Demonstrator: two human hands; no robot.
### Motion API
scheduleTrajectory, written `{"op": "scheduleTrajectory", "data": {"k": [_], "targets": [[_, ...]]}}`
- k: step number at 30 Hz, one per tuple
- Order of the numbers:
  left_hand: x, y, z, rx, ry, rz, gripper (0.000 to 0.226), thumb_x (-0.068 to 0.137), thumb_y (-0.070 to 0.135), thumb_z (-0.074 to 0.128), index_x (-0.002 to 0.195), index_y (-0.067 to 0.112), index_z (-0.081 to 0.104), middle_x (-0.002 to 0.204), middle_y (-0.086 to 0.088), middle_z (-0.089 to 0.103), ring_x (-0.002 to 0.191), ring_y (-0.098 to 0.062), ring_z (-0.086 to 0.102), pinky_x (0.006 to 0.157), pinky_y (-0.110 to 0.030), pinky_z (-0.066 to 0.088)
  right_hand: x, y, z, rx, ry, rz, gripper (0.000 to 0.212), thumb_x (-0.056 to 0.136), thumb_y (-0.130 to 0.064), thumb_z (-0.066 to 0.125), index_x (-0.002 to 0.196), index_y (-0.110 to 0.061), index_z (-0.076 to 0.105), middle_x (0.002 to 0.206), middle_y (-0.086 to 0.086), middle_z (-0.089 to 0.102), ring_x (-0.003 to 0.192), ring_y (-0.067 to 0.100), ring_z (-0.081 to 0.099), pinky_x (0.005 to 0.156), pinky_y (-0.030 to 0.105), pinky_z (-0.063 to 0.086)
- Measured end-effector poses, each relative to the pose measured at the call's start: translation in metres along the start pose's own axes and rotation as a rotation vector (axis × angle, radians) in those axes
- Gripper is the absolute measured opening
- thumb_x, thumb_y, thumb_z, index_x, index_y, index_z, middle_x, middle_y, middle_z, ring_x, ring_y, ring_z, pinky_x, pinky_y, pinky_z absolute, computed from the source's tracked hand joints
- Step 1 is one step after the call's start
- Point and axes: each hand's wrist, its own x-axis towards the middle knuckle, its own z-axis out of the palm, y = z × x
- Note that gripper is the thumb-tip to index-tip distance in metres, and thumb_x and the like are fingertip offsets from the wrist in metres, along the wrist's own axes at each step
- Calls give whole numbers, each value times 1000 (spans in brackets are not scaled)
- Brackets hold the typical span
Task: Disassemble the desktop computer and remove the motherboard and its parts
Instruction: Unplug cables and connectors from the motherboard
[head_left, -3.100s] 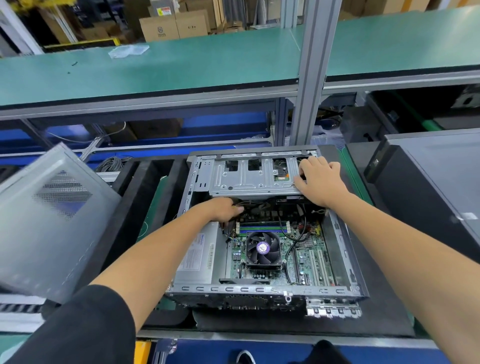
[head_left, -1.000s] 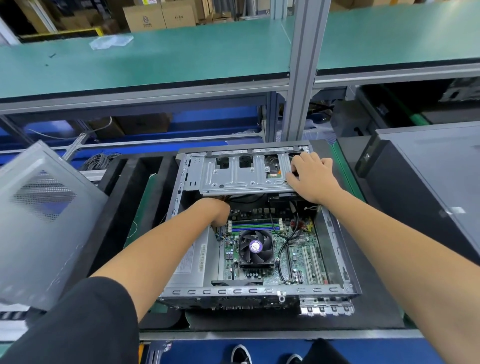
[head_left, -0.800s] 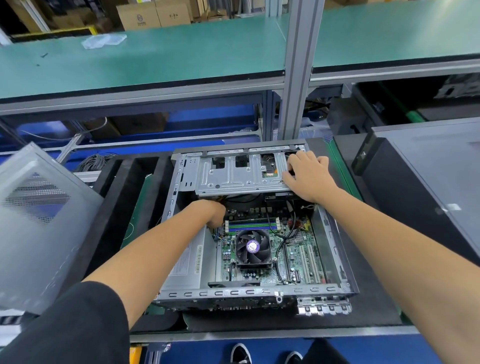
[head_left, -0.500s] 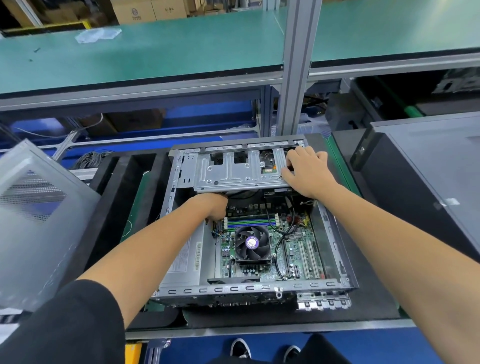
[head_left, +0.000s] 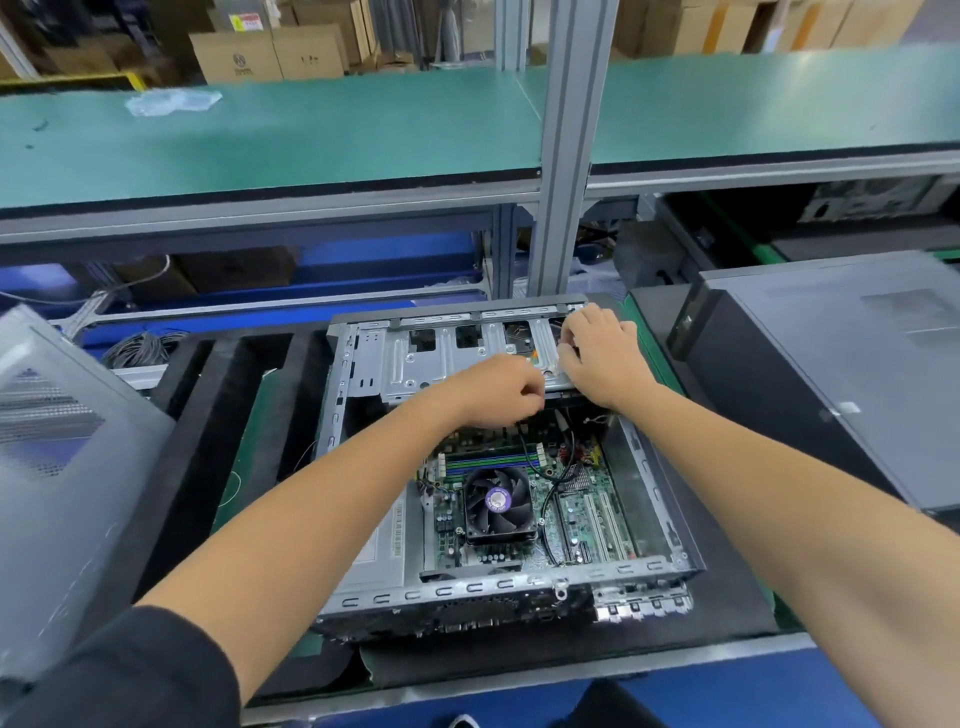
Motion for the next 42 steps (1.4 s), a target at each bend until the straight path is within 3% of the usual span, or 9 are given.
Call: {"op": "scheduleTrajectory", "data": {"k": [6, 11, 16, 21, 24, 31, 36, 40, 42], "targets": [[26, 36, 1, -13, 206, 102, 17, 88, 14, 52, 95, 9, 66, 95, -7, 65, 86, -24, 57, 74, -33, 46, -4, 8, -32, 193, -69, 131, 7, 88, -12, 52, 93, -8, 56, 94, 5, 55, 85, 27, 50, 75, 37, 37], [56, 77, 14, 27, 206, 199, 10, 88, 11, 53, 90, 8, 63, 96, -14, 60, 93, -31, 55, 78, -39, 46, -21, 45, -60, 158, -172, 250, 9, 89, -9, 51, 92, -7, 60, 96, 12, 65, 80, 24, 52, 67, 33, 40], [95, 106, 26, 268, 157, 181, 14, 85, 12, 49, 88, 7, 62, 91, -13, 65, 91, -33, 56, 67, -35, 36, -27, 83, -63, 78, -298, 345, 17, 90, -7, 52, 94, 3, 65, 100, 19, 68, 91, 32, 62, 71, 32, 45], [134, 124, 42, 486, -18, 36, 8, 87, 11, 50, 88, 14, 57, 103, -12, 64, 90, -30, 57, 71, -34, 34, -26, 108, -43, 28, -452, 321, 18, 90, -10, 53, 100, 1, 64, 107, 19, 67, 96, 35, 63, 72, 34, 48], [151, 128, 54, 539, -134, -69, 20, 90, 6, 48, 104, 7, 61, 109, -11, 62, 94, -30, 60, 72, -35, 37, -21, 122, -25, 25, -555, 314, 17, 90, -7, 51, 103, -2, 62, 111, 17, 65, 99, 36, 63, 70, 33, 44], [190, 116, 73, 425, -386, -241, 21, 86, 0, 50, 102, 0, 64, 102, -14, 68, 77, -29, 57, 74, -38, 51, -4, 149, 12, 17, -685, 327, 10, 89, -5, 53, 99, -7, 55, 120, 18, 60, 109, 35, 59, 74, 34, 43], [205, 104, 84, 385, -448, -261, 21, 87, 0, 49, 105, 1, 62, 105, -15, 66, 92, -33, 64, 76, -38, 50, 5, 159, 32, 80, -734, 364, 23, 89, 0, 51, 111, -1, 57, 116, 18, 62, 101, 34, 63, 70, 32, 44], [211, 102, 79, 349, -459, -253, 27, 86, -3, 46, 109, 2, 60, 95, -13, 64, 71, -27, 56, 56, -32, 41, 13, 166, 38, 126, -762, 406, 13, 91, -4, 52, 101, 0, 59, 105, 17, 61, 100, 34, 62, 70, 32, 43], [211, 102, 77, 371, -469, -261, 31, 88, -1, 45, 115, 2, 58, 111, -14, 56, 83, -30, 59, 58, -31, 41, 16, 169, 38, 161, -766, 419, 14, 93, -11, 52, 81, -5, 55, 93, 14, 56, 85, 33, 57, 67, 29, 40]]}}
